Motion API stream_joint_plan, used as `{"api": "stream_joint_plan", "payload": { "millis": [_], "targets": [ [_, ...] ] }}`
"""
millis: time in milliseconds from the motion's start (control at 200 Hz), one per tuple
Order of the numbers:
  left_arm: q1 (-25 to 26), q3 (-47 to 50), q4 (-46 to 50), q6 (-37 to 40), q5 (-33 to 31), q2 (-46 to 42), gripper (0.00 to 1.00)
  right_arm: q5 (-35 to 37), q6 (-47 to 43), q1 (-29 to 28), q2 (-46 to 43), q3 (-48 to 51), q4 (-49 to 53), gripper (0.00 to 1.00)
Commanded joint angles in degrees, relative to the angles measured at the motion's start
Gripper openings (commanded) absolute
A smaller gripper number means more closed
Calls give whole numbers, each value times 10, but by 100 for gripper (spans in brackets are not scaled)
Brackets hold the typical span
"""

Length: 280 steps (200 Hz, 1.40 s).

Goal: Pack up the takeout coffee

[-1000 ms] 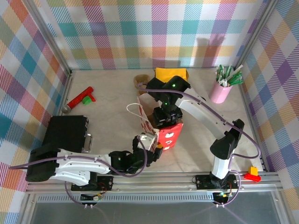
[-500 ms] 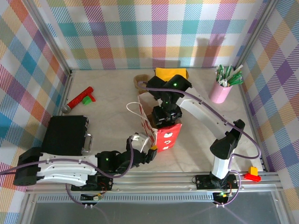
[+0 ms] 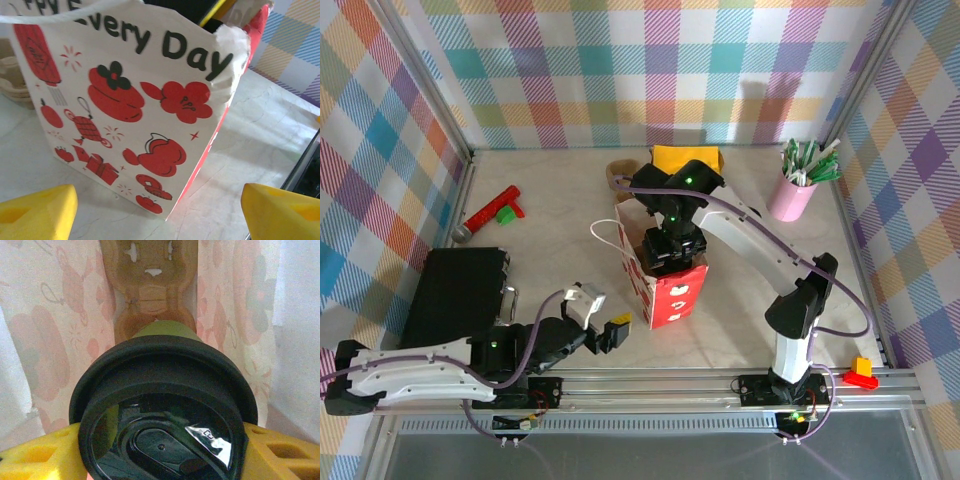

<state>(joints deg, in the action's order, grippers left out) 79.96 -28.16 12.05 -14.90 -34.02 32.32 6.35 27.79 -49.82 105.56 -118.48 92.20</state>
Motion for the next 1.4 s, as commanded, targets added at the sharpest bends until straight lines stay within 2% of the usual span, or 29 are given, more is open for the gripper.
{"api": "stream_joint_plan", "payload": {
  "millis": [0, 150, 700, 1395],
  "targets": [
    [-15, 9, 68, 10, -14, -35, 85, -11, -10, 3, 8, 3, 45, 51],
    [-23, 15, 75, 10, 2, -55, 85, -14, -17, 4, 16, -1, 44, 51],
    [-35, 11, 46, 16, 30, -13, 84, -20, -37, 10, 53, -16, 37, 50],
    [-46, 27, 51, 8, 29, -36, 84, -25, -28, 4, 17, 81, -39, 47]
  ]
}}
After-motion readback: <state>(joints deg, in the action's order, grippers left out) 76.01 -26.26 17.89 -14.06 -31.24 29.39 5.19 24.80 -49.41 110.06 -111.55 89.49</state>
